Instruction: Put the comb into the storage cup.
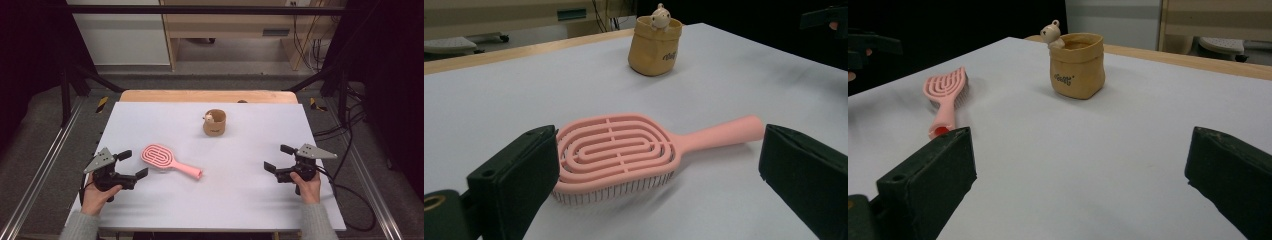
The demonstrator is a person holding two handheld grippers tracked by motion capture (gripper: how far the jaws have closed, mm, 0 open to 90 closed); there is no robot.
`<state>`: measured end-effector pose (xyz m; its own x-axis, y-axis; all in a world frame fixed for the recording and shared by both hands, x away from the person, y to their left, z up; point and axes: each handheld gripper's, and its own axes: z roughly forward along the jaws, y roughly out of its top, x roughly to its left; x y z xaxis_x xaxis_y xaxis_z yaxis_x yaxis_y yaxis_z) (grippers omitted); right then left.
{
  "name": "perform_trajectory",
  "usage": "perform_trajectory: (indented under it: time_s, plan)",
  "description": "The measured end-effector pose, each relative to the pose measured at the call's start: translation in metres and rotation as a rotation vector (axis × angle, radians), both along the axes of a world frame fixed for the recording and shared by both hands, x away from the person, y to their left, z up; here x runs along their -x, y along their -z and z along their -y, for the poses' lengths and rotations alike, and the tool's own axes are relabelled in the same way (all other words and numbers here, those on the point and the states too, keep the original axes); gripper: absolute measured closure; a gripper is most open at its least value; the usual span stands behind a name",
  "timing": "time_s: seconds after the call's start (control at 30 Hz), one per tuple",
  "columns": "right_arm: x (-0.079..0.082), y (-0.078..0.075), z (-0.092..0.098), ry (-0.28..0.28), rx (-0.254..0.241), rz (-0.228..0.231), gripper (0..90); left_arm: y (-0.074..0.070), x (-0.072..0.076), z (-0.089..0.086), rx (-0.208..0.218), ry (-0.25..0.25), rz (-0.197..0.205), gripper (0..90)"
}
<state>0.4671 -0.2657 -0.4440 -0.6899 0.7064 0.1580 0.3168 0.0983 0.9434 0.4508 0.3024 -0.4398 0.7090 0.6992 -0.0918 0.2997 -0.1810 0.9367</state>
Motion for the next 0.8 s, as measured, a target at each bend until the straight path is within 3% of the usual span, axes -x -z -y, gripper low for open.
perform_trajectory:
  time_s: [0.8]
  plan:
    - [0.0,0.001,-0.001,-0.016,0.013,0.002,0.4,-0.008,-0.003,0.017,-0.027,0.013,-0.014,2.4]
